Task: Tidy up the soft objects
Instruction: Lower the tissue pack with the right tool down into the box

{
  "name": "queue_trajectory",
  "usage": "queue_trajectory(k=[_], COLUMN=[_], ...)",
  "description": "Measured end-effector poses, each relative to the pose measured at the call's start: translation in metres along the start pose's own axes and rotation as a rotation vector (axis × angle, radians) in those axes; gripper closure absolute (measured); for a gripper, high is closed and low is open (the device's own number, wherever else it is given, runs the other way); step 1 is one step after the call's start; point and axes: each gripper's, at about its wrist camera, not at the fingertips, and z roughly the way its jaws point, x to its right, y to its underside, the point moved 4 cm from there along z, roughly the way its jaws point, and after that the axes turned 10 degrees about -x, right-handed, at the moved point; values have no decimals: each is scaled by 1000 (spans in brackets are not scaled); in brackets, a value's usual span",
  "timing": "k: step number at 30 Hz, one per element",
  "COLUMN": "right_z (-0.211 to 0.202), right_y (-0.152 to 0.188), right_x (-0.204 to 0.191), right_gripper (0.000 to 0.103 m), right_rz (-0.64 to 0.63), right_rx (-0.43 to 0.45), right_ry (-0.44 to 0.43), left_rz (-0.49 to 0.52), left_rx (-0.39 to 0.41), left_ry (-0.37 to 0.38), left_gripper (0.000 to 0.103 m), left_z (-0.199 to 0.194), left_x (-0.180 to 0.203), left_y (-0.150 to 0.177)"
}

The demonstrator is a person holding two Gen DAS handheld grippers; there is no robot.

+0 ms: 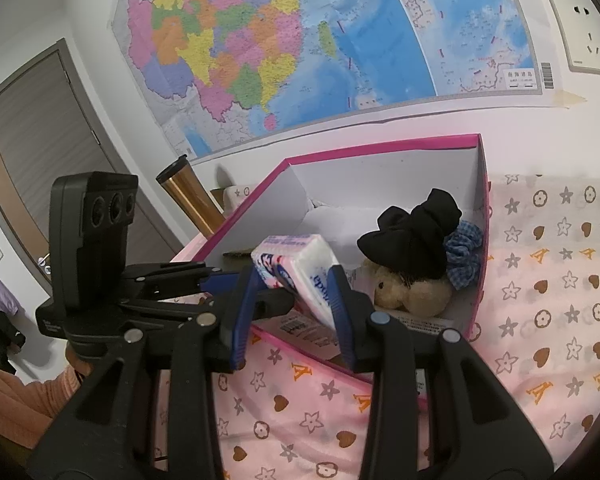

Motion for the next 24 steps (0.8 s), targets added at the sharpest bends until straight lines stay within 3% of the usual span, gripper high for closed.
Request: queue_trajectory(k=[24], right_z=[9], right_y=[-13], right_x=[4], right_gripper=[63], right_rz=[15], right_rx=[7], right_ry=[-17], left_rz=[2], left_rx=[16], left_ry=[-23], left_gripper=[70], left_z=[-3], left_x=[-8], left_y=[-12])
